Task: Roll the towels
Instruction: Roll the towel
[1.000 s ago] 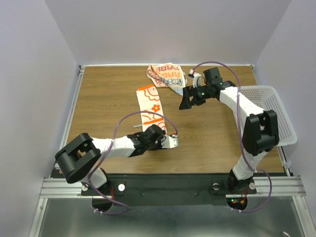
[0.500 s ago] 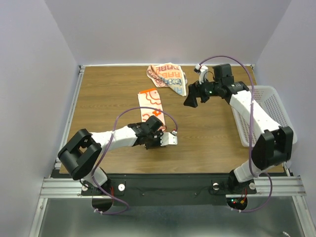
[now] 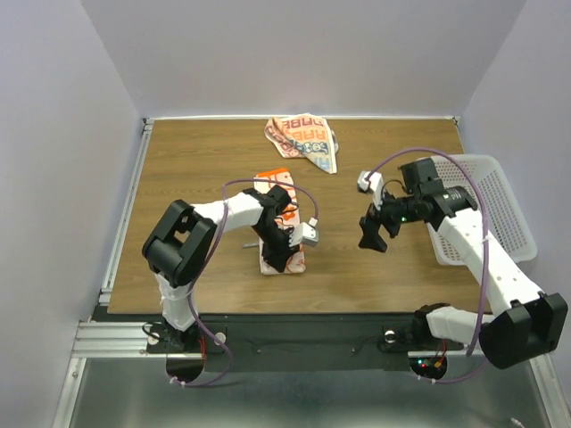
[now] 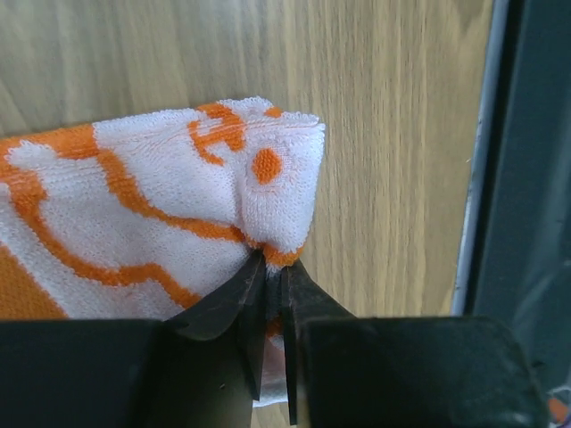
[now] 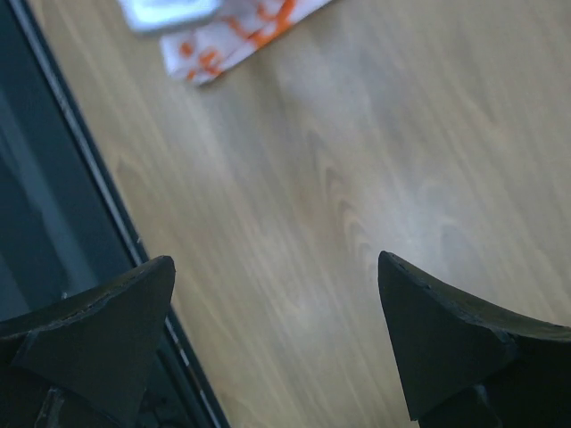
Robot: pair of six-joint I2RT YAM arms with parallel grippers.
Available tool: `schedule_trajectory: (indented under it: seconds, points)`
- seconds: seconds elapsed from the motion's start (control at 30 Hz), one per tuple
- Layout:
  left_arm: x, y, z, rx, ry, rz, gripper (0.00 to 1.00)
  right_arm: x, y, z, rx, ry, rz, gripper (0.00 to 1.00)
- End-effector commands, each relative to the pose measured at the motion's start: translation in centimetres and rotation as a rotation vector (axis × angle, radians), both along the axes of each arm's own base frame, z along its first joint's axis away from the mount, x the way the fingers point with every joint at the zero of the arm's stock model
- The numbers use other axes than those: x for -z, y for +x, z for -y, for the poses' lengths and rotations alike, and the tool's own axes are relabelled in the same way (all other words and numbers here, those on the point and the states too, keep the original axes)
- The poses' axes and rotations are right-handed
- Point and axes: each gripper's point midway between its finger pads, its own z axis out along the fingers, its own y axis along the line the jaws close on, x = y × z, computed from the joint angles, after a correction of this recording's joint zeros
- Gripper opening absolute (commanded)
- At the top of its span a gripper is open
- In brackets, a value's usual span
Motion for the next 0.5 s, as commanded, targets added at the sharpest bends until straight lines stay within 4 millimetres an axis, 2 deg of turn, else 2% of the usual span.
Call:
schedule_trajectory:
  seconds: [0.0,0.03,0.07,0.1,0.2,0.23,0.3,0.37,0.47]
  points:
    - [0.2,-0.4,-0.4,0.017,-0.031,-0.18,0.22,0.7,-4.1,0.3,-0.125,-0.075,0.011,1.0]
    - [0.3,0.1,-0.7,0.023,-0.038,-0.19,0.22,1.2,-4.3,0.4,-0.122,-0.122,0.022,1.0]
    - [0.8,0.2,-0.7,0.022,-0.019,-0.235,0.23,1.5,-5.0,-0.8,-0.163,-0.136,0.028,1.0]
    - [1.0,0.4,-0.6,0.018,-0.021,-0.259,0.24,2.3,-4.8,-0.6,-0.154,-0.166,0.029,1.0]
    - [2.1,1.1,-0.8,0.019,-0.007,-0.312,0.25,4.2,-4.0,-2.0,-0.19,-0.241,0.052,1.0]
    - [2.1,1.9,-0.7,0.01,-0.015,-0.316,0.25,4.8,-3.5,-3.2,-0.214,-0.272,0.107,1.0]
    - [2.9,2.1,-0.7,-0.004,-0.009,-0.354,0.25,5.4,-3.0,-5.2,-0.254,-0.295,0.132,1.0]
    - [2.7,2.8,-0.6,-0.021,-0.024,-0.372,0.25,5.3,-2.2,-7.4,-0.265,-0.277,0.179,1.0]
    - [3.1,3.7,-0.8,-0.049,-0.034,-0.412,0.27,7.0,-2.2,-11.3,-0.312,-0.282,0.204,1.0]
